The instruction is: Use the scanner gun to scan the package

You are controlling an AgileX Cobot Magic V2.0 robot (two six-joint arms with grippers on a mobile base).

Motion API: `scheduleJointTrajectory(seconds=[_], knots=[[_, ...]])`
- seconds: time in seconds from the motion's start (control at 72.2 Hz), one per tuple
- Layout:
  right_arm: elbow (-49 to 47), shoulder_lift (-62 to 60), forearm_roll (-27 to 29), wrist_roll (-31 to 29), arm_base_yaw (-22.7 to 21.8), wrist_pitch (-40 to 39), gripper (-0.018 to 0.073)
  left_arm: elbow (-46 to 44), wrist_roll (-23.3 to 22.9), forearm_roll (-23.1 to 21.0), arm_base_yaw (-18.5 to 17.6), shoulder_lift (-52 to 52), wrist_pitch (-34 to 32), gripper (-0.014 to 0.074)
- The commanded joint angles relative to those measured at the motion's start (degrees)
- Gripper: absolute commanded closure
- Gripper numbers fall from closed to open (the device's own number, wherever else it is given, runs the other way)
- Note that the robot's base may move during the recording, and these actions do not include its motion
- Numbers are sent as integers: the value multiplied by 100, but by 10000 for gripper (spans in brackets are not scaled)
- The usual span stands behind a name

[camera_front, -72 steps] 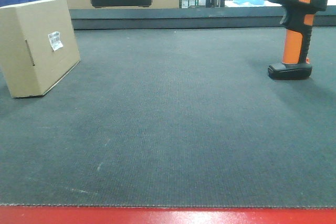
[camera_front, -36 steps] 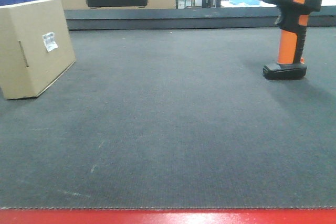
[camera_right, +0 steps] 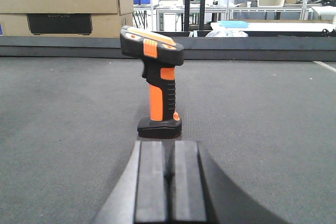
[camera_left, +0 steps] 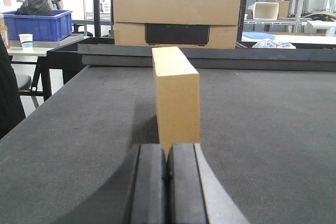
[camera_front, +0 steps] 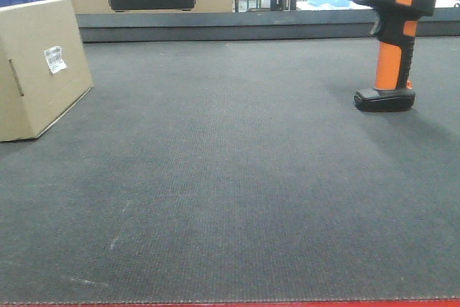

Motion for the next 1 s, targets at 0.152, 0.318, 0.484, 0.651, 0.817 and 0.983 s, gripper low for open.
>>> scheduleJointTrajectory(seconds=[0.152,0.318,0.484,0.651,0.817,0.983], knots=[[-1,-16,1,-21,-35,-115,721,-9,12,8,-28,-16,-105,707],[-1,-16,1,-21,-35,-115,721,-9,12,8,-28,-16,-105,707],[-1,-16,1,-21,-35,-115,721,-195,12,-248,-28,-16,-69,707],[-1,-16,1,-21,-35,-115,721,-1417,12,-288,-28,397,1273,707],[-1,-16,1,-21,-35,-115,721,-2774,60,-288,-28,1709,2277,707],[-1,-16,1,-21,-35,-115,721,-3966,123,-288,-28,3344,3169,707]])
